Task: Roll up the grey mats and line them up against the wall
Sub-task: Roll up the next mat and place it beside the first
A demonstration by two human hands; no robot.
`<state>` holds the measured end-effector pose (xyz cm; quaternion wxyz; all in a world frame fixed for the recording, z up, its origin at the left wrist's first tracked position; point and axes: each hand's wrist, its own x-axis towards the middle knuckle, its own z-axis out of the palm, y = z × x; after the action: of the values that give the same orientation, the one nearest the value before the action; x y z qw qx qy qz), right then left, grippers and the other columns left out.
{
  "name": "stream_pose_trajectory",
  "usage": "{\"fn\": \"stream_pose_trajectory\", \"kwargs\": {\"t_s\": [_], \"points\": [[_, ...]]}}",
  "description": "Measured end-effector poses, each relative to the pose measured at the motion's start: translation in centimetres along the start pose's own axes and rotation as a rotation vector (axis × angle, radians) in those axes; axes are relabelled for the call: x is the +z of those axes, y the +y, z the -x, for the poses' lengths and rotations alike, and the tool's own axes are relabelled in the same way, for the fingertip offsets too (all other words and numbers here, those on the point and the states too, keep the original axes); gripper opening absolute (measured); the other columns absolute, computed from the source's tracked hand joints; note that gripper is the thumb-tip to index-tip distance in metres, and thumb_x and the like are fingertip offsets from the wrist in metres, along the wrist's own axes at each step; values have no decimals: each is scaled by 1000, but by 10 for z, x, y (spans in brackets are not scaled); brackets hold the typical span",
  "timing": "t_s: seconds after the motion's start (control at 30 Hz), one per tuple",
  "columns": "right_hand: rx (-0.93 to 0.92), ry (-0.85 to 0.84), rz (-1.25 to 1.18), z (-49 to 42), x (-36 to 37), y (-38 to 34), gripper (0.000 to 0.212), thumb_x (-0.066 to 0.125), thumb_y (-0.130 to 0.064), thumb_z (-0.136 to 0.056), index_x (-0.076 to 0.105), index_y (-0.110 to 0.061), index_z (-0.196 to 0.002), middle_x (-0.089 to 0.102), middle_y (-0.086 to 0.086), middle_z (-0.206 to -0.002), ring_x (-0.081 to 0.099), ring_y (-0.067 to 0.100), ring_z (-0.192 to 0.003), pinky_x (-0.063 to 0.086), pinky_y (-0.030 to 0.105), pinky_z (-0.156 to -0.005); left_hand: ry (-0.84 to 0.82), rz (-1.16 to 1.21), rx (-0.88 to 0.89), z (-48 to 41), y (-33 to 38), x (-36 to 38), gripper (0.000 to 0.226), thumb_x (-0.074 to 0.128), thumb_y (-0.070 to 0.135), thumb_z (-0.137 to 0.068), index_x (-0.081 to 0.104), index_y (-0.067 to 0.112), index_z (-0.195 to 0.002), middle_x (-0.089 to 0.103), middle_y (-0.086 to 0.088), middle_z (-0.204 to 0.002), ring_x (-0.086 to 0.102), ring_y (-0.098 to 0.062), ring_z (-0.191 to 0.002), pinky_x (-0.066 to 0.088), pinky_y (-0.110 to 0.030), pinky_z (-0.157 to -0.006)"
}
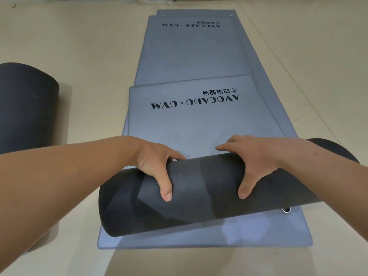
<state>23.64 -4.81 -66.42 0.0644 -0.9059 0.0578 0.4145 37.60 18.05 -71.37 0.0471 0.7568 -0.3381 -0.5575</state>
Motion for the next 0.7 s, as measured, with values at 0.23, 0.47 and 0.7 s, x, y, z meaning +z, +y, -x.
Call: {"fn": "stream_pose_trajectory", "kwargs": {"t_s": [0.23,0.47,0.7], "points": [[57,197,272,-15,19,-33,150,90,-74,-40,6,-31,-156,41,4,-137,48,30,-126,51,54,-96,267,-9,-80,6,-19,-41,127,101,51,-53,34,35,-159,44,9,-158,44,-20,-144,37,-43,-119],[63,264,-38,-40,-30,-8,143,95,-68,-41,17,-47,-159,30,-9,-151,40,25,-141,47,51,-101,838,-418,-43,26,-9,-29,57,70,60,-86,59,32,-135,61,8,-132,60,-21,-116,53,-40,-93],[137,592,5,-55,-48,-28,52,72,-52,-90,53,-41,-138,56,-4,-137,54,24,-126,45,38,-86,563,-596,-187,17,-21,27,147,74,85,-55,-7,25,-161,13,-2,-163,19,-32,-151,42,-59,-108]]}}
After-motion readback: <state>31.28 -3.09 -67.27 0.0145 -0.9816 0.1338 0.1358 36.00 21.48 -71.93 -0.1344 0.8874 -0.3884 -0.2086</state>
